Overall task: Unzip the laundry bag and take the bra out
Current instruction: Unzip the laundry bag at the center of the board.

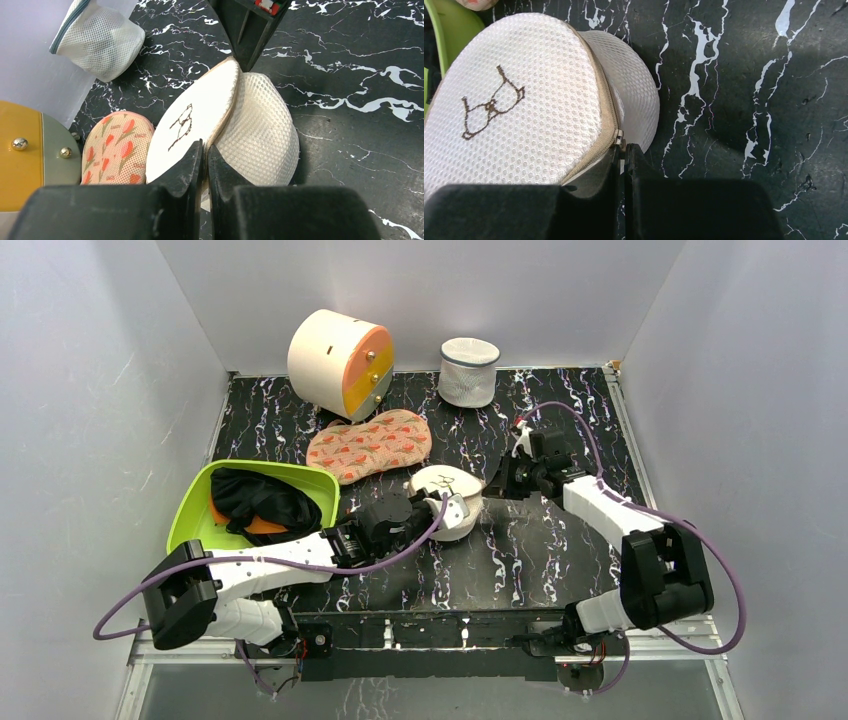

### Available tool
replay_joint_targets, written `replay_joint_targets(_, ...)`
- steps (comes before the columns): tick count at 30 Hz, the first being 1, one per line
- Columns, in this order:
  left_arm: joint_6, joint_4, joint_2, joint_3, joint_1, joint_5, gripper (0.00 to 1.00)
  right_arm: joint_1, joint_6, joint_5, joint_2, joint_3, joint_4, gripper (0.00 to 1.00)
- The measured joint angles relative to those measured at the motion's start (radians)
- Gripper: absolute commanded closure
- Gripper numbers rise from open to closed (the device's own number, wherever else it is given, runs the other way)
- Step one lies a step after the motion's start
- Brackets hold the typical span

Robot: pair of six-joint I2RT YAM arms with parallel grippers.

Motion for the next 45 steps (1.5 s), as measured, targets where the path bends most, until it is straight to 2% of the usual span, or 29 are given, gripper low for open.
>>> replay_joint_targets(5, -0.001, -0.005, 0.0, 0.0, 0.0, -0.013, 0.73, -0.017, 0.018, -0.038, -0.068, -0.016, 0.003, 1.0)
replay_joint_targets(8, -0.003, -0.008, 0.0, 0.001, 0.0, -0.014, 0.49, -0.014, 0.047, -0.05, -0.148, -0.052, 0.005, 1.0)
replay_joint_targets(10, -0.006, -0.014, 0.0, 0.003, 0.0, -0.01, 0.38, -0.003, 0.074, -0.061, -0.193, -0.081, 0.013, 1.0)
replay_joint_targets(13, -0.019, -0.026, 0.0, 0.009, 0.0, 0.01, 0.27, 0.042, 0.123, -0.071, -0.245, -0.128, 0.027, 1.0)
replay_joint_targets(16, -0.032, -0.039, 0.0, 0.011, 0.0, 0.049, 0.2, 0.12, 0.164, -0.055, -0.264, -0.148, 0.025, 1.0)
replay_joint_targets(25, -0.057, -0.074, -0.01, 0.012, -0.006, 0.149, 0.22, 0.276, 0.243, 0.018, -0.306, -0.15, 0.029, 1.0)
replay_joint_targets(29, -0.052, -0.097, -0.006, 0.021, -0.007, 0.143, 0.28, 0.319, 0.257, 0.043, -0.306, -0.15, 0.027, 1.0)
replay_joint_targets(33, -0.039, -0.106, 0.004, 0.031, -0.007, 0.129, 0.42, 0.342, 0.273, 0.056, -0.306, -0.15, 0.027, 1.0)
replay_joint_targets(36, -0.024, -0.114, 0.004, 0.031, -0.008, 0.107, 0.48, 0.346, 0.277, 0.069, -0.306, -0.15, 0.027, 1.0)
replay_joint_targets(42, 0.0, -0.12, 0.006, 0.031, -0.008, 0.098, 0.4, 0.351, 0.28, 0.08, -0.314, -0.15, 0.027, 1.0)
replay_joint_targets(45, 0.008, -0.122, 0.02, 0.032, -0.008, 0.1, 0.45, 0.351, 0.281, 0.082, -0.318, -0.148, 0.026, 1.0)
